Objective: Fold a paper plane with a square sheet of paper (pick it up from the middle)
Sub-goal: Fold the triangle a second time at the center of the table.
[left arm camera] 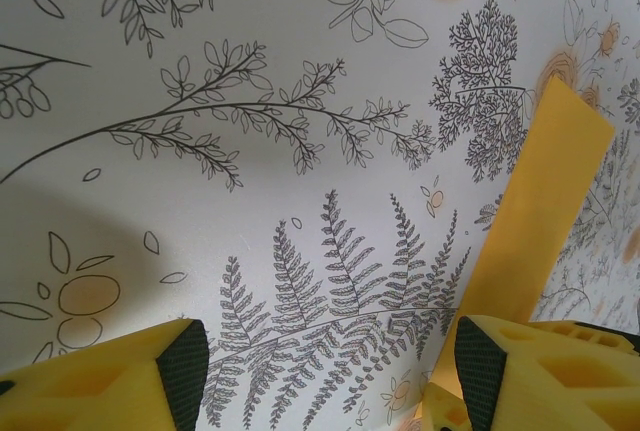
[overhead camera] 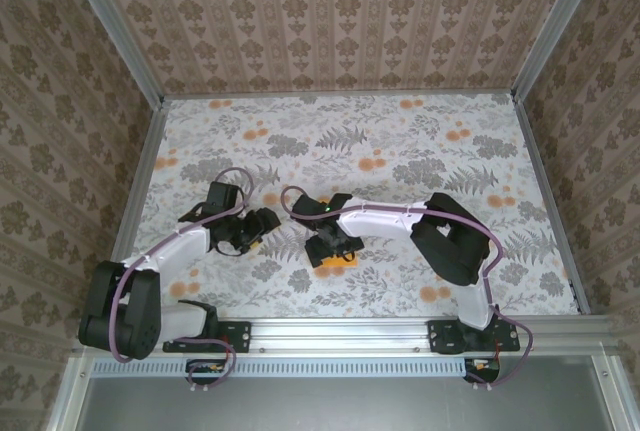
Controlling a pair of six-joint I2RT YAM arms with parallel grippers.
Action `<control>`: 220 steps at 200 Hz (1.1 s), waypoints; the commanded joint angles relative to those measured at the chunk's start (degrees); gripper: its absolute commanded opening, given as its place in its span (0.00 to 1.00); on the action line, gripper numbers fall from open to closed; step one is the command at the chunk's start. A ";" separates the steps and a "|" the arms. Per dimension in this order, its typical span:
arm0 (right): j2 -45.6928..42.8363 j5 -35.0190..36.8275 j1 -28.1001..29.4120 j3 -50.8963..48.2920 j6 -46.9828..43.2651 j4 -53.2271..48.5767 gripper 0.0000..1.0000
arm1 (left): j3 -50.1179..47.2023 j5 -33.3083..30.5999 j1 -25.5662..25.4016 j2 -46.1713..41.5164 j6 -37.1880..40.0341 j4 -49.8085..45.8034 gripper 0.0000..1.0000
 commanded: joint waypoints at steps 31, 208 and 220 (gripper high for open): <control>4.29 1.24 0.08 -2.65 -0.28 -3.09 0.78 | -0.69 -0.51 0.54 0.26 0.90 -0.84 0.69; -0.57 -14.07 -5.22 -11.51 -2.84 8.52 0.81 | -0.16 0.47 0.49 1.07 1.40 -0.48 0.69; -0.53 -14.20 -5.54 -11.68 -2.81 8.75 0.81 | -0.07 0.62 0.52 1.14 1.43 -0.49 0.69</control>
